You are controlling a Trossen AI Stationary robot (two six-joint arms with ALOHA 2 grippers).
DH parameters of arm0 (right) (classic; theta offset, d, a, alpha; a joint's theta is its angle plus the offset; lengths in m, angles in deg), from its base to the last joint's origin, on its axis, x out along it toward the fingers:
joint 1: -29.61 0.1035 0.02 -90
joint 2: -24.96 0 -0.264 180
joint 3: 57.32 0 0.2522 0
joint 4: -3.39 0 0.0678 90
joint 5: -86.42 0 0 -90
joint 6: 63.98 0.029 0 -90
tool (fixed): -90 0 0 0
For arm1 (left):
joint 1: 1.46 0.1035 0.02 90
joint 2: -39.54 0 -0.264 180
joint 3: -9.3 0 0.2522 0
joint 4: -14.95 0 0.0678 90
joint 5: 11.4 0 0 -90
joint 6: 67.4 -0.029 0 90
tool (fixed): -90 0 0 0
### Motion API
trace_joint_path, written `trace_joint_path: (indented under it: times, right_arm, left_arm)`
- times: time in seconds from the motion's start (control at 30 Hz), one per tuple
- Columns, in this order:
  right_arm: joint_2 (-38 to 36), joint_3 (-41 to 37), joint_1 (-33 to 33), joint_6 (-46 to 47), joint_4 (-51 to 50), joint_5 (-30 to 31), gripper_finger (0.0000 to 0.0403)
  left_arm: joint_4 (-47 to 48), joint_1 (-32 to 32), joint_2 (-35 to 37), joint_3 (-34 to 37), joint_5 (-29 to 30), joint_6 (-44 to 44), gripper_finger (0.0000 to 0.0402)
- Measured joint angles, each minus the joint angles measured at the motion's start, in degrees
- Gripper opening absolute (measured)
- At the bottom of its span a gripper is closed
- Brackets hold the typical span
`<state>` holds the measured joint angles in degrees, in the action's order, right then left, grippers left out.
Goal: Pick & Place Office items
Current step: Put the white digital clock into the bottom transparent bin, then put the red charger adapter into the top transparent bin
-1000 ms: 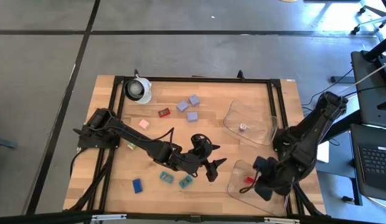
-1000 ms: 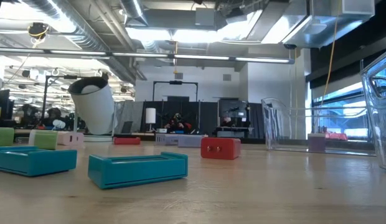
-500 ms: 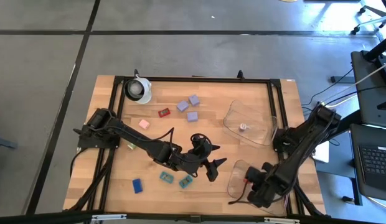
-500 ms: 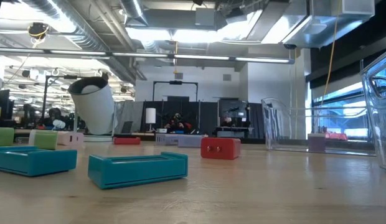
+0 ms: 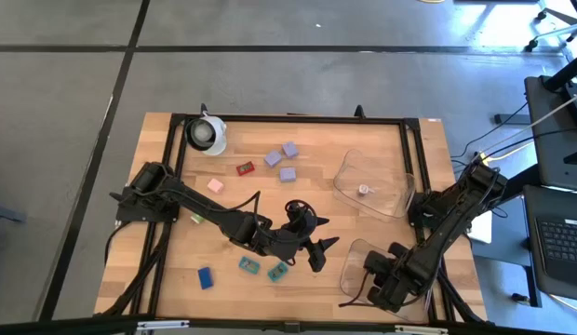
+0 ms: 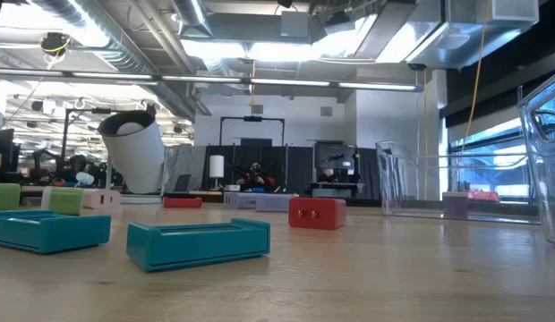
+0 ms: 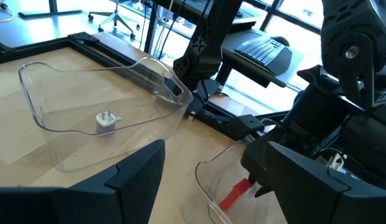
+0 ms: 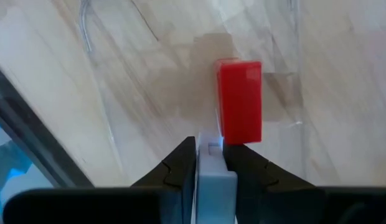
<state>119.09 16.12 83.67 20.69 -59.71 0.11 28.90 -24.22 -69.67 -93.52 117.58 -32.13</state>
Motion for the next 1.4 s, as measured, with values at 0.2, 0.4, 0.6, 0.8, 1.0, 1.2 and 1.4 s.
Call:
trace_joint_path:
  times: [0.2,0.4,0.6,0.8,1.0,1.2,1.4]
  right_arm:
    - [0.00,0.00,0.00,-2.42,0.00,-0.07,0.0081]
    - [0.00,0.00,0.00,-4.27,0.02,-2.66,0.0119]
    - [-0.86,0.00,-0.23,-4.60,-0.50,-4.95,0.0195]
    - [-8.84,0.00,-0.61,-5.11,-4.06,-4.68,0.0234]
    - [-21.05,0.00,-0.76,-4.31,-5.31,2.76,0.0226]
    - [-30.37,0.00,-0.76,-4.31,-5.26,17.80,0.0211]
    - [-33.07,0.00,-2.82,-5.66,-5.14,31.39,0.0224]
  left_arm:
    - [0.03,0.00,0.00,0.00,-0.02,0.00,0.0271]
    - [0.04,0.00,0.00,0.00,-0.04,0.00,0.0271]
    - [0.06,0.00,0.00,0.00,-0.04,-0.30,0.0271]
    - [0.17,0.11,0.00,0.00,0.09,-2.89,0.0271]
    - [7.06,0.80,-0.02,-0.02,0.34,-2.46,0.0271]
    - [16.28,0.90,-0.02,-0.02,-1.16,-0.39,0.0272]
    - [24.81,1.97,0.57,-0.07,-7.32,2.85,0.0274]
